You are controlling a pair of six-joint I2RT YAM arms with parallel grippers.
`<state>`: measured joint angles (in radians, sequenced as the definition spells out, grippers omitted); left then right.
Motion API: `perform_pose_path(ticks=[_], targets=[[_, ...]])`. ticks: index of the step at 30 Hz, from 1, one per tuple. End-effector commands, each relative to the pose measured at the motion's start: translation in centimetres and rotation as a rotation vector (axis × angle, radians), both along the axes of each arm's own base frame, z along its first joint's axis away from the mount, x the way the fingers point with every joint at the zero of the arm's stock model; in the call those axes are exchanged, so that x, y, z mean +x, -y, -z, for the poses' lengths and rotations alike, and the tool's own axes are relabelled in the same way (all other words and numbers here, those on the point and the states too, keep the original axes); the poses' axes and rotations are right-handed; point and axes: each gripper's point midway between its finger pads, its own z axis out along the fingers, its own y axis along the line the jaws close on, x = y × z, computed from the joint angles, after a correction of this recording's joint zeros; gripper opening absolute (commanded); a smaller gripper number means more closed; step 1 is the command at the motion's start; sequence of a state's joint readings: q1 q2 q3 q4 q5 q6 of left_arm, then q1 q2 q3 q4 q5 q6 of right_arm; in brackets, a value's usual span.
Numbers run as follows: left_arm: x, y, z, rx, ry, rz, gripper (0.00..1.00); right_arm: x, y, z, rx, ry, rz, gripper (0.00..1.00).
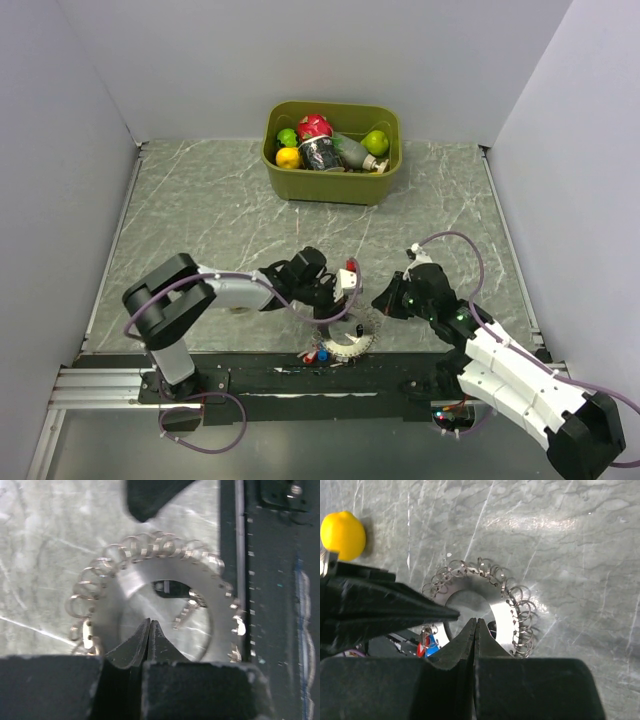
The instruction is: Put the keys on the keyring
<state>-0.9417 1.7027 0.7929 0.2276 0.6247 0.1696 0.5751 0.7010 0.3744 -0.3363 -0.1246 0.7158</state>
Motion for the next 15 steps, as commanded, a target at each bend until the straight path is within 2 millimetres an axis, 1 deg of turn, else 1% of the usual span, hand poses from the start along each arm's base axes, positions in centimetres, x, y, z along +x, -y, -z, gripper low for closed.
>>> perform_pose_path(ticks=[1,7,8,9,11,13,14,15], targets=[[2.1,1.0,-0.6,-0.037,-0.027,-0.017,0.01,1.0,0.1,-0.7,0.005,0.022,0.015,0.00],[4.5,0.4,0.6,0.010,-0.098,-0.094,0.01,1.5,0.2,-0.5,0.003,0.024,0.015,0.00],[5.1,0.1,0.9,0.018,-0.105,-0.117,0.01,1.5,0.3,-0.5,0.005,0.021,0.014,0.00],[5.4,-0.2,1.4,0.032,-0.126,-0.135,0.01,1.6,0.3,-0.5,0.003,0.021,0.013,0.00],[6.5,-0.6,1.7,0.039,-0.139,-0.172,0.01,1.6,0.4,-0.4,0.005,0.019,0.014,0.00],[7.0,-1.0,2.3,0.060,-0.154,-0.200,0.01,1.7,0.4,-0.4,0.004,0.022,0.011,0.00],[7.8,-1.4,2.6,0.070,-0.154,-0.230,0.01,1.6,0.4,-0.3,0.004,0.018,0.013,0.00],[8.0,-1.8,3.2,0.091,-0.164,-0.245,0.01,1.7,0.5,-0.3,0.002,0.022,0.012,0.00]])
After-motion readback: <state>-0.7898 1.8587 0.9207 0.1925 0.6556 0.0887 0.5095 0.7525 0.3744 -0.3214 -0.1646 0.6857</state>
